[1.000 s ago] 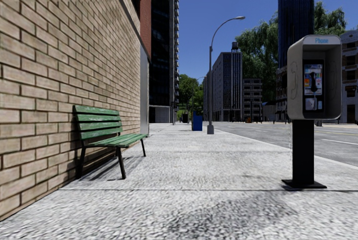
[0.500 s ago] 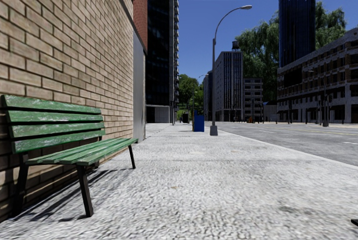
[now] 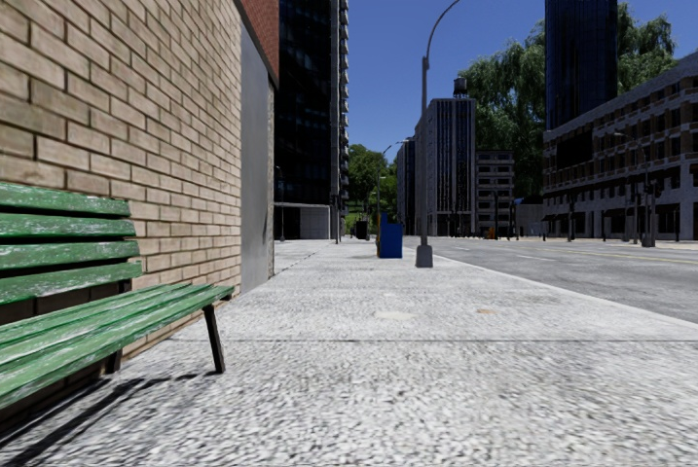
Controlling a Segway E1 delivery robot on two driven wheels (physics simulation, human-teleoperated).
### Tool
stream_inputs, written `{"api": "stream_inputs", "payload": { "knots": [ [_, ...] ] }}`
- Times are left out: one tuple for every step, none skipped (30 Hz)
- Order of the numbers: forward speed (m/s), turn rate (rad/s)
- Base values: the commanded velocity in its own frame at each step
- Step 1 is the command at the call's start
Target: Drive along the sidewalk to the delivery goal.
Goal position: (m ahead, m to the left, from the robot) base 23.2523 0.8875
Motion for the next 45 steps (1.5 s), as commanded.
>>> {"api": "stream_inputs", "payload": {
  "knots": [
    [2.00, 0.00],
    [2.00, 0.00],
    [2.00, 0.00],
    [2.00, 0.00],
    [2.00, 0.00],
    [2.00, 0.00],
    [2.00, 0.00],
    [2.00, 0.00],
    [2.00, 0.00],
    [2.00, 0.00],
    [2.00, 0.00],
    [2.00, 0.00],
    [2.00, 0.00],
    [2.00, 0.00],
    [2.00, 0.00],
    [2.00, 0.00],
    [2.00, 0.00],
    [2.00, 0.00],
    [2.00, 0.00],
    [2.00, 0.00],
    [2.00, 0.00],
    [2.00, 0.00],
    [2.00, 0.00],
    [2.00, 0.00],
    [2.00, 0.00],
    [2.00, 0.00],
    [2.00, 0.00],
    [2.00, 0.00],
    [2.00, 0.00],
    [2.00, 0.00],
    [2.00, 0.00],
    [2.00, 0.00],
    [2.00, 0.00],
    [2.00, 0.00],
    [2.00, 0.00],
    [2.00, 0.00],
    [2.00, 0.00],
    [2.00, 0.00],
    [2.00, 0.00],
    [2.00, 0.00],
    [2.00, 0.00],
    [2.00, 0.00],
    [2.00, 0.00],
    [2.00, 0.00],
    [2.00, 0.00]
  ]
}}
